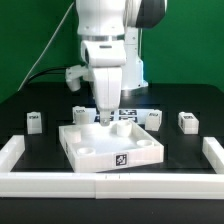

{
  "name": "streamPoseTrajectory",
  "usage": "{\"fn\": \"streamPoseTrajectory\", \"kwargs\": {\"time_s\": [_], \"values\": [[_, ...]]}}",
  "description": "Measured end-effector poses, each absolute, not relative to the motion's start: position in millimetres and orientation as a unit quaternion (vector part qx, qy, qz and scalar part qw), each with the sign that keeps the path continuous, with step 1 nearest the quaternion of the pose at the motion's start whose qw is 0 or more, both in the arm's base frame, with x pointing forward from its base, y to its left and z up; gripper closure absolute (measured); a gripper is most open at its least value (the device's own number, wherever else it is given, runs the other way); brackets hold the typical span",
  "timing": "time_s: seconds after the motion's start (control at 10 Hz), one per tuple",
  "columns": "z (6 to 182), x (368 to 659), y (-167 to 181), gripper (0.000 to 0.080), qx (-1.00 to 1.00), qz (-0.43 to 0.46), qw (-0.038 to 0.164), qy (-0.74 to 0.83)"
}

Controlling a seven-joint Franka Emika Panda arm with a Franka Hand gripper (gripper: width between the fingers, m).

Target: Assemble one leg

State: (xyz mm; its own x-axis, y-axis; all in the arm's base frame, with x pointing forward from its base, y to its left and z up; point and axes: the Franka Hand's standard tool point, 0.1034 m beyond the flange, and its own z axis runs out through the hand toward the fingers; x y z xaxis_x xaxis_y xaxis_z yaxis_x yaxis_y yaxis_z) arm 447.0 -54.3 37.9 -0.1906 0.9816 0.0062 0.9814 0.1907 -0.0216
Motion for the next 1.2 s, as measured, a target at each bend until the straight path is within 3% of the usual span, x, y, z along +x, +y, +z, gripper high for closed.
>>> {"fn": "streamPoseTrajectory", "kwargs": {"time_s": [0.4,0.6,0.9,1.0,1.1,1.2], "values": [[10.7,432,-53,0.015,-0.626,0.012,0.025,-0.779],[9.1,431,-53,0.015,-0.628,0.013,0.027,-0.778],[8.8,431,-53,0.0567,-0.628,0.013,0.027,-0.777],[8.6,431,-53,0.0567,-0.628,0.014,0.028,-0.777],[9.1,431,-53,0.0728,-0.629,0.012,0.026,-0.777],[9.3,432,-53,0.0737,-0.629,0.012,0.025,-0.777]]}}
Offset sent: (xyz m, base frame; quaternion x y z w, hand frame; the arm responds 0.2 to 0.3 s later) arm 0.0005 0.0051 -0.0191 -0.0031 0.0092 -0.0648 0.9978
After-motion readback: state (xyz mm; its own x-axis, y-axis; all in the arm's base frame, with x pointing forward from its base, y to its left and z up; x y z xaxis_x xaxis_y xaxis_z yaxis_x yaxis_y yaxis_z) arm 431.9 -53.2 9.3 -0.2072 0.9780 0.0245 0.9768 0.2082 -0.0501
